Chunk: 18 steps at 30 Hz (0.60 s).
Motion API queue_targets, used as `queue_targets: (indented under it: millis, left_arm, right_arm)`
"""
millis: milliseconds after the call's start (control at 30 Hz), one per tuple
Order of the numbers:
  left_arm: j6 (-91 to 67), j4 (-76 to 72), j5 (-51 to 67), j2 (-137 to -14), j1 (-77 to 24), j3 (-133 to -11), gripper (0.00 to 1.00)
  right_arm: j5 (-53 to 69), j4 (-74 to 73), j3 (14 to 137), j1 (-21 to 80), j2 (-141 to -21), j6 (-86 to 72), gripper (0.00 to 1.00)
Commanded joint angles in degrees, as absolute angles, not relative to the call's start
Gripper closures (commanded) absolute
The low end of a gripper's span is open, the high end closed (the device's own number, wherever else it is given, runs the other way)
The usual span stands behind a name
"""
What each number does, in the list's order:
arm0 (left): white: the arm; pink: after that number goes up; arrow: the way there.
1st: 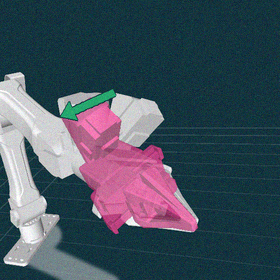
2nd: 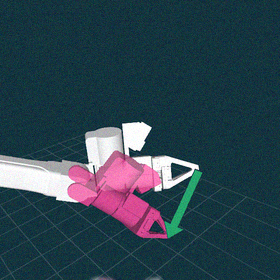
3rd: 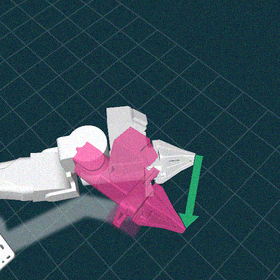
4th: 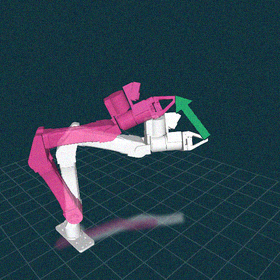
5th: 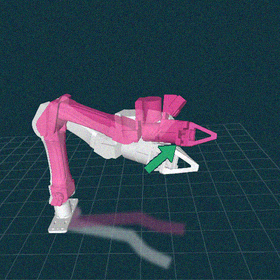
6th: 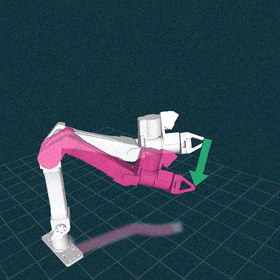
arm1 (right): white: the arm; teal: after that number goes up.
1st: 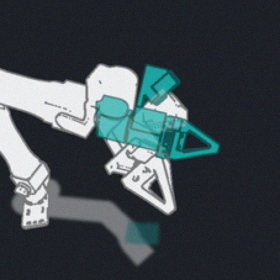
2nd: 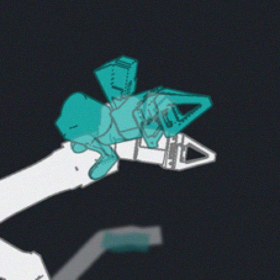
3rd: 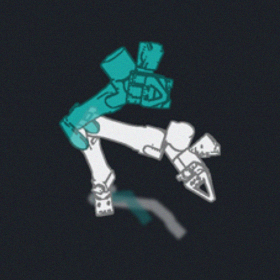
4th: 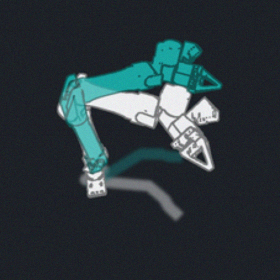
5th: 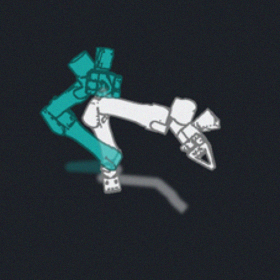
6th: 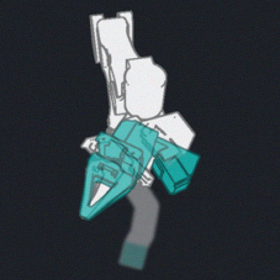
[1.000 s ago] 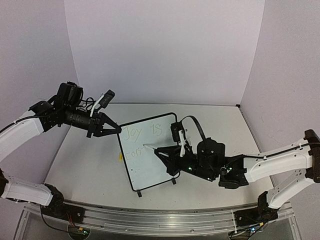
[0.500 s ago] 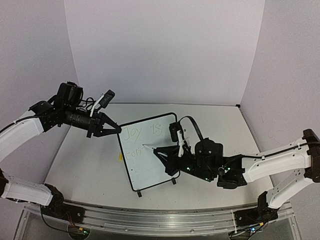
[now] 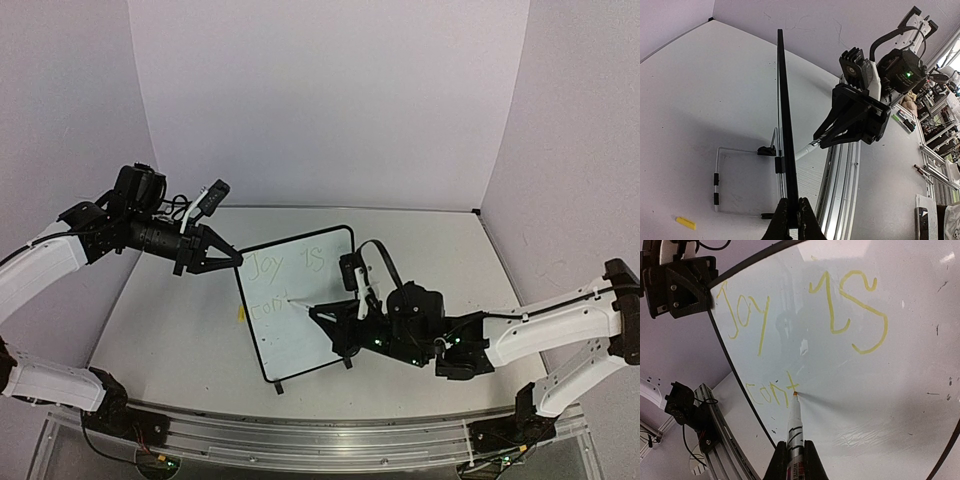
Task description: Write a sentence on the whiteboard
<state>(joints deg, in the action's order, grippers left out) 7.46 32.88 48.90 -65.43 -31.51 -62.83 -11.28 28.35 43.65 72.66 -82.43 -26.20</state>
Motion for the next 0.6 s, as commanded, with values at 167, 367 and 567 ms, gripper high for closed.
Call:
queue_targets:
  millis: [167, 367, 567]
  left_arm:
    - [7.4, 33.4, 50.0, -65.4, -31.8, -62.4, 1.0]
    - [7.4, 33.4, 50.0, -65.4, -31.8, -62.3, 1.0]
    - [7.4, 33.4, 49.9, -65.4, -31.8, -62.4, 1.0]
  right_arm:
    - [-11.5, 26.7, 42.3, 72.6, -82.7, -28.9, 1.0]
    - [-13.9, 26.7, 42.7, 72.6, -81.5, -27.7, 1.0]
    - [-14.8, 29.1, 41.7, 72.6, -79.0, -26.4, 1.0]
